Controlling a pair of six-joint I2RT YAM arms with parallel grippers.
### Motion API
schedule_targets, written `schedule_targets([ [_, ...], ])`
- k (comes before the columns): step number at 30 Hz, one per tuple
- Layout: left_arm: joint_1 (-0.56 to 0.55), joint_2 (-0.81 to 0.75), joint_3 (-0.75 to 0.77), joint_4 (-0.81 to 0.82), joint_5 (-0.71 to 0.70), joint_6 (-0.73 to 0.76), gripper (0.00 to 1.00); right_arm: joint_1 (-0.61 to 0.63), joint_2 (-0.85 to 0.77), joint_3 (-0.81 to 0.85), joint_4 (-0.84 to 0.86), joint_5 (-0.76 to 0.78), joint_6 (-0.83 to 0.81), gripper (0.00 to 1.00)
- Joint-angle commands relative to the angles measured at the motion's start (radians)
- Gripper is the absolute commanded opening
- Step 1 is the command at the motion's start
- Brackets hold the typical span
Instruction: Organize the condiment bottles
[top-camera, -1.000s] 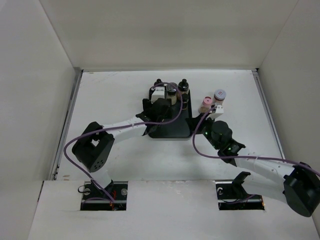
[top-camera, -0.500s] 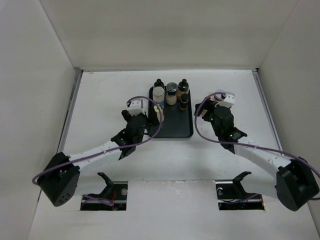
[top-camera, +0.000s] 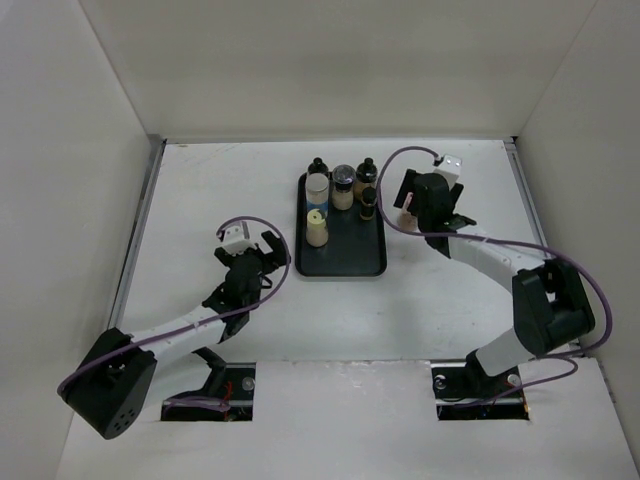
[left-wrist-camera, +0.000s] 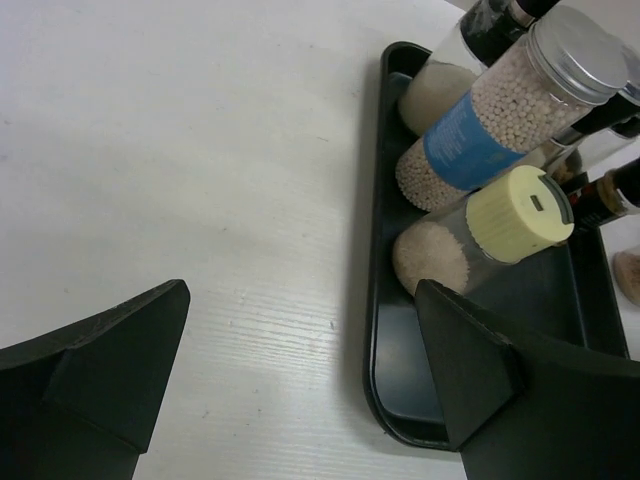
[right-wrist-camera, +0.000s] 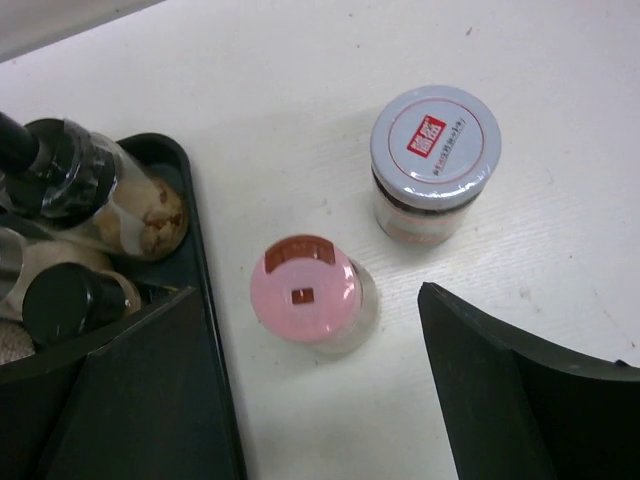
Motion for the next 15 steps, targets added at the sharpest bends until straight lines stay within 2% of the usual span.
schedule_targets([
  [1,0.016,-0.014,-0.007,0.097,0.076,-0.060,1.00,-0.004,0.055,0.087,-0.045,0.015,-0.022,0.95],
  [5,0.035,0.006,-0.008,0.102,0.107,-0.088,1.00,-0.013,0.115,0.118,-0.042,0.011,-0.011,0.90],
  [6,0.039,0.009,-0.008,0.101,0.120,-0.092,1.00,-0.017,0.130,0.129,-0.044,0.003,-0.013,0.86],
  [8,0.045,0.012,-0.008,0.102,0.134,-0.098,1.00,-0.027,0.158,0.152,-0.042,-0.003,-0.013,0.76],
  [12,0.056,0.031,-0.007,0.105,0.140,-0.103,1.00,-0.030,0.165,0.172,-0.042,-0.006,-0.017,0.47],
  [15,0.058,0.011,-0.015,0.108,0.133,-0.104,1.00,-0.020,0.069,0.134,-0.041,0.035,-0.037,0.41],
])
